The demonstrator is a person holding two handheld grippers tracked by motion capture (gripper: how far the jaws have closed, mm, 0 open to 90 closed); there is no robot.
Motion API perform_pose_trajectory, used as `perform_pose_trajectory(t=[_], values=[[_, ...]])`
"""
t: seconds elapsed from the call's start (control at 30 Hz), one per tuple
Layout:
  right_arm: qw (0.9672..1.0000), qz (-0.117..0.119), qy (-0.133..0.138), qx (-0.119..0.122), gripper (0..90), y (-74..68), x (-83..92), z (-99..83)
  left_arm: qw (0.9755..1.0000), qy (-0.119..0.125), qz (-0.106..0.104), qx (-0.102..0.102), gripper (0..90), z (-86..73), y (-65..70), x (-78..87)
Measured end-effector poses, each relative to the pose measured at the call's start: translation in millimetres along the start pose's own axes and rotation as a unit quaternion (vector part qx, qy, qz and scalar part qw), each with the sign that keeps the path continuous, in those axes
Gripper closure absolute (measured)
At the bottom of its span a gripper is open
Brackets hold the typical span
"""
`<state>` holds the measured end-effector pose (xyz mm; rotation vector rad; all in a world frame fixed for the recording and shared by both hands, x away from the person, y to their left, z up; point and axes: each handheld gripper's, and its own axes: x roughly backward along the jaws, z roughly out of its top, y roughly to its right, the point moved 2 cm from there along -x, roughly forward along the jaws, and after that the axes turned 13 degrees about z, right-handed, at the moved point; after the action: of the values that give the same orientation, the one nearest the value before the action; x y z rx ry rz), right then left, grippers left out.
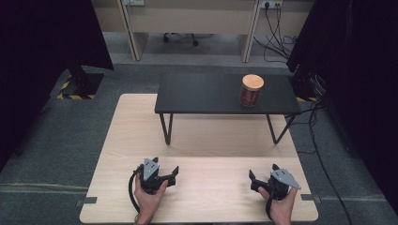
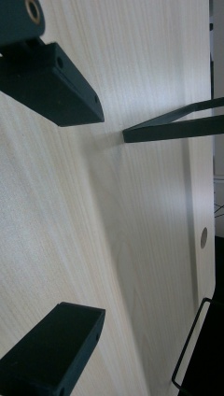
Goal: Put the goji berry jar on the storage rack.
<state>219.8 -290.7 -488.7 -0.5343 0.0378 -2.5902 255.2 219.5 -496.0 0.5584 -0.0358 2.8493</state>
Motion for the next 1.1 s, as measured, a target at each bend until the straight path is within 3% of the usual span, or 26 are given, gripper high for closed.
perform_pose_trajectory(t=[0.43, 0.67, 0.83, 1.1], values=[[0.9999, -0.003, 0.010, 0.000, 1.7, -1.6, 1.7, -4.2, 1.0000, -0.001, 0.000, 0.001, 5.7, 0.0, -0.2, 0.1], [0.9995, 0.006, 0.017, -0.027, 1.7, 5.8, 3.6, -4.6, 1.0000, -0.001, 0.000, 0.000, 5.6, 0.2, 0.2, 0.0], [0.9998, 0.003, 0.014, -0.014, 1.9, 2.6, 2.9, -4.6, 1.0000, -0.001, -0.001, 0.000, 5.6, 0.2, 0.0, -0.1], [0.9997, 0.003, 0.016, -0.019, 1.9, 3.2, 3.2, -4.7, 1.0000, -0.001, -0.001, 0.000, 5.6, 0.3, 0.1, -0.1]])
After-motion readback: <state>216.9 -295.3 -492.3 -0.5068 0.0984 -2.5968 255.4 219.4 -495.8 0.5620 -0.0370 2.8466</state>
